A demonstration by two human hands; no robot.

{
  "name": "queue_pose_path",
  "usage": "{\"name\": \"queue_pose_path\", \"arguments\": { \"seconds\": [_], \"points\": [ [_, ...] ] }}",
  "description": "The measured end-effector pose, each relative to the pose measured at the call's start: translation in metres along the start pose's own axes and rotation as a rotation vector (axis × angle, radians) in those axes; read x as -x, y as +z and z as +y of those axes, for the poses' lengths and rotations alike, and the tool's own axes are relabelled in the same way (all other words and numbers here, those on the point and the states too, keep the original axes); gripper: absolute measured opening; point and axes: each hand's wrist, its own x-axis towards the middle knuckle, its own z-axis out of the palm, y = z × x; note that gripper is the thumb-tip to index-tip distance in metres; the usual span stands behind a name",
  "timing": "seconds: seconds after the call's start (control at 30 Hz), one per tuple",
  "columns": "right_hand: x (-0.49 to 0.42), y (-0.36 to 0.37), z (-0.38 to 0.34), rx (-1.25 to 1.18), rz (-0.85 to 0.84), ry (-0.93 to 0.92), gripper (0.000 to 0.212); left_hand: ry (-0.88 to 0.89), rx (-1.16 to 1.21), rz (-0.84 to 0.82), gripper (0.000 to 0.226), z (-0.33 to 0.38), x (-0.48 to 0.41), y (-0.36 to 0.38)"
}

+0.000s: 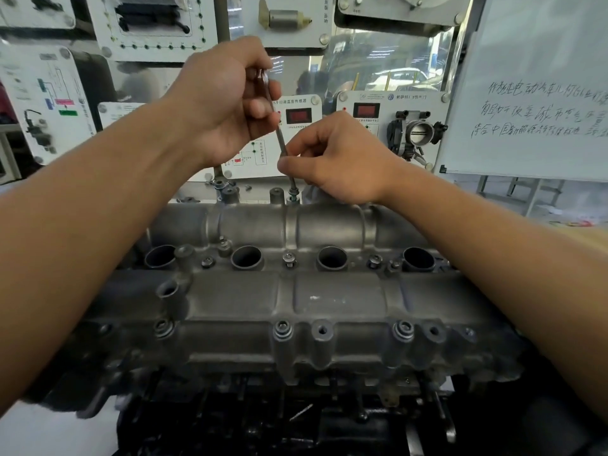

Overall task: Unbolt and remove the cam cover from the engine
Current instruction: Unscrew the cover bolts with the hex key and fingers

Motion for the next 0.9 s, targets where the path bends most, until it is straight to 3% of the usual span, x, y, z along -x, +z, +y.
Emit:
{"name": "queue_pose_path", "arguments": {
  "seconds": [0.1,0.2,0.3,0.43,0.67,0.9],
  "points": [
    [0.001,0.0,0.0,0.003,0.005,-0.001,0.021,-0.07,0.107,-0.1,0.022,0.0,0.0,-0.002],
    [0.001,0.0,0.001,0.01,0.019,-0.001,0.025,-0.113,0.187,-0.305,0.015,0.001,0.003,-0.003],
    [0.001,0.0,0.001,0.001,0.028,-0.002,0.03,-0.108,0.142,-0.427,0.013,-0.002,0.006,0.001],
    [0.0,0.0,0.0,-0.01,0.017,-0.024,0.024,-0.104,0.105,-0.387,0.017,-0.011,0.007,0.009],
    [0.0,0.0,0.002,-0.007,0.018,-0.033,0.024,-0.168,0.082,-0.344,0.055,-0.007,0.004,0.005],
    [0.001,-0.001,0.002,-0.014,0.007,-0.034,0.025,-0.169,-0.001,-0.332,0.034,-0.006,0.006,0.006]
  ]
}}
